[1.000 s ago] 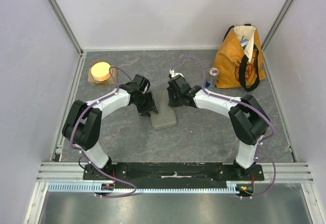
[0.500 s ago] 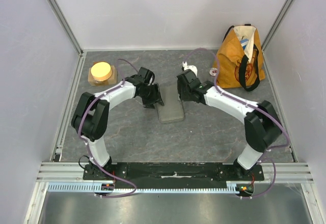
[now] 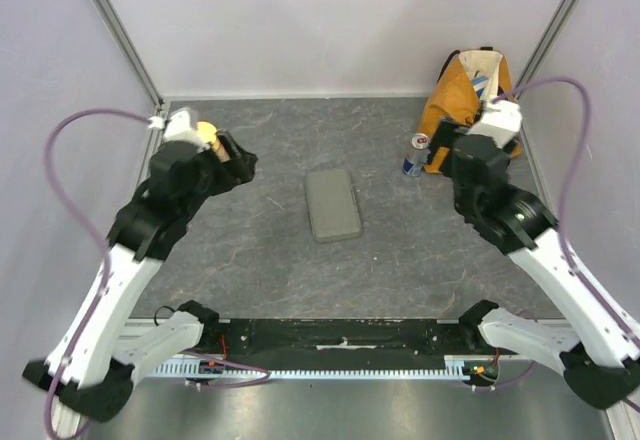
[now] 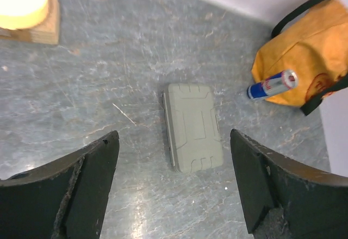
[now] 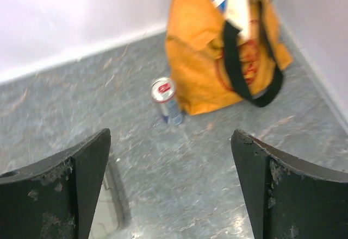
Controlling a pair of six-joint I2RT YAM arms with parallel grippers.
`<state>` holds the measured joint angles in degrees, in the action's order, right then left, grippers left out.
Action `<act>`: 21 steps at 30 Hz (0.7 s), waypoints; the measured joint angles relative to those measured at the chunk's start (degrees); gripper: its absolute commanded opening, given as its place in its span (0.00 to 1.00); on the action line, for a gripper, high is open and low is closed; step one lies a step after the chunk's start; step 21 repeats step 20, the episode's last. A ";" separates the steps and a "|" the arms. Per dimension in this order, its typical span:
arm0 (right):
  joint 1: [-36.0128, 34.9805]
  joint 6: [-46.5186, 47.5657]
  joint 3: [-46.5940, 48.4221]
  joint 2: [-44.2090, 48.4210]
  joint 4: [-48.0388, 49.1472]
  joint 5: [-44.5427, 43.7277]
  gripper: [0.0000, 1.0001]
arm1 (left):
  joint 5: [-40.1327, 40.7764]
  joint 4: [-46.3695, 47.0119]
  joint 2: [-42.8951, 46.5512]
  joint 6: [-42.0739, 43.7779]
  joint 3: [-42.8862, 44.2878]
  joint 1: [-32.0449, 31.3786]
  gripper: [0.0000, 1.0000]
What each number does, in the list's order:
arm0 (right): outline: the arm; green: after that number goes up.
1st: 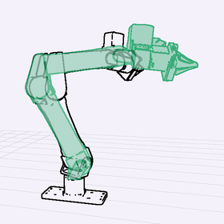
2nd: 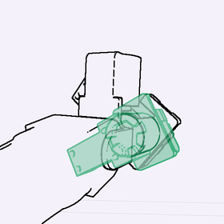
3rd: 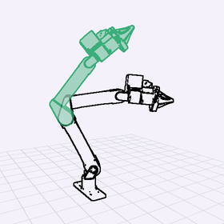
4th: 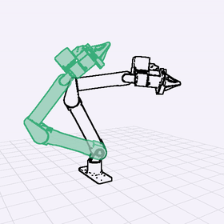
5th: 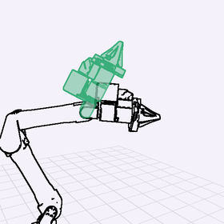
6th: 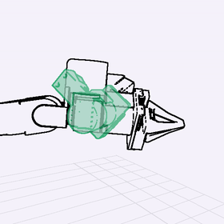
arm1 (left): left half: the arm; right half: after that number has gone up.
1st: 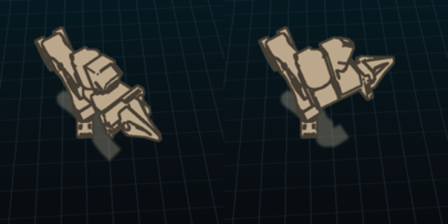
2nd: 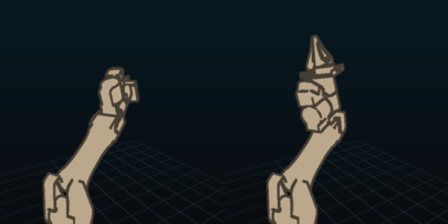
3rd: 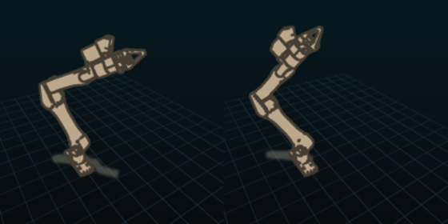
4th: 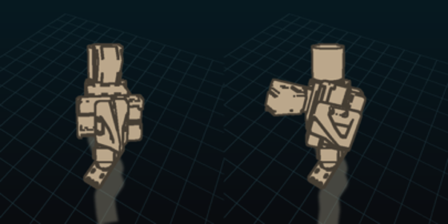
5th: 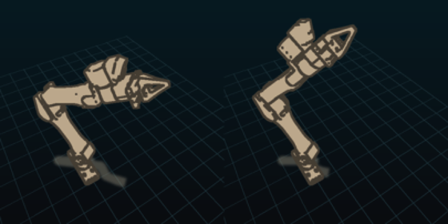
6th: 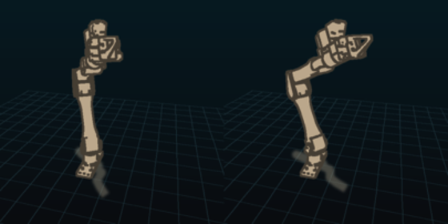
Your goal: Pack the tool kit
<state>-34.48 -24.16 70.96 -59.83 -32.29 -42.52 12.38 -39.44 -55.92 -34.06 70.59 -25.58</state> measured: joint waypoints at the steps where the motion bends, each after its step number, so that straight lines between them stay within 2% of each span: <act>1: 0.00 0.31 -0.13 2.14 -0.37 -1.68 0.98 | 1.05 -0.90 2.95 0.44 0.00 0.00 0.89; 5: 0.07 1.38 -0.26 10.58 -2.49 -8.55 0.98 | 2.78 -4.28 13.09 2.86 0.04 0.00 0.90; 11: 0.13 1.99 0.70 18.47 -4.61 -12.96 0.98 | 3.26 -9.27 19.98 5.81 0.52 0.00 0.91; 21: 0.15 4.98 7.80 18.29 -5.51 -14.34 0.98 | 3.98 -14.51 22.82 7.87 4.94 0.00 0.92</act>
